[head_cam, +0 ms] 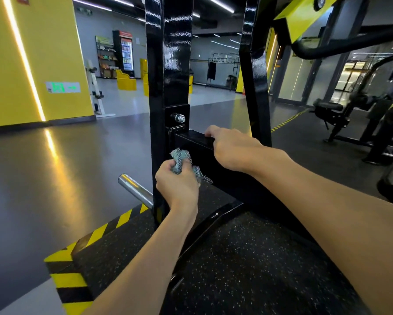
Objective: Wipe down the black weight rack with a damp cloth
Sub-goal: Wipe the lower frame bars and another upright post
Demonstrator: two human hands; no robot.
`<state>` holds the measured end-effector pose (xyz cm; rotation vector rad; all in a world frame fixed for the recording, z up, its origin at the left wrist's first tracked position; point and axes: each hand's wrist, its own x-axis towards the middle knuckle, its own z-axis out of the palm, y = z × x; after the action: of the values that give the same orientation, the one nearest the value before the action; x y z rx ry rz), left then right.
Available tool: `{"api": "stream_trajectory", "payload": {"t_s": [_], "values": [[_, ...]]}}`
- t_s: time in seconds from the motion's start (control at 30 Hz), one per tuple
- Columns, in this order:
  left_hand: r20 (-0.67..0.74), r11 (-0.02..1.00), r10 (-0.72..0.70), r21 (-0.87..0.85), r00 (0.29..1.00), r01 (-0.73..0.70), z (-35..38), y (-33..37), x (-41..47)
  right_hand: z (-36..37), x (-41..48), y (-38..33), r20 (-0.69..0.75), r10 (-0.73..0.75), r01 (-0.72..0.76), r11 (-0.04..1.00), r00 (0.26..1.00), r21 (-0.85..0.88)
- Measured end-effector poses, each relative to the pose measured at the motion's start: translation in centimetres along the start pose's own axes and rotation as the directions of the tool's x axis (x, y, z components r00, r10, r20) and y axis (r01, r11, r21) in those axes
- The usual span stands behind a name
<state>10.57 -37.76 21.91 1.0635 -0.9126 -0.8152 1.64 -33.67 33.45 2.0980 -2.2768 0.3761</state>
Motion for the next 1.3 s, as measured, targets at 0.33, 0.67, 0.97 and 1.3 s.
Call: {"api": "stream_trajectory", "payload": {"t_s": [0.33, 0.67, 0.97, 1.3], "values": [[-0.003, 0.991, -0.132, 0.003, 0.991, 0.132, 0.0, 1.9, 2.2, 0.1, -0.1, 0.1, -0.007, -0.010, 0.010, 1.000, 1.000, -0.003], [0.024, 0.983, -0.165, 0.086, 0.986, 0.163, -0.5, 1.8, 3.9, 0.2, 0.2, 0.3, -0.015, -0.017, 0.017, 1.000, 1.000, -0.007], [0.316, 0.965, -0.257, 0.131, 0.913, 0.226, -7.2, 7.3, 0.8, 0.3, -2.2, -0.7, -0.208, -0.296, 0.218, 0.918, 0.932, -0.331], [0.520, 0.844, -0.498, 0.105, 0.694, 0.526, -10.3, 0.6, -6.3, 14.4, -12.4, 0.5, 0.095, -0.081, -0.047, 0.456, 0.992, 0.889]]}}
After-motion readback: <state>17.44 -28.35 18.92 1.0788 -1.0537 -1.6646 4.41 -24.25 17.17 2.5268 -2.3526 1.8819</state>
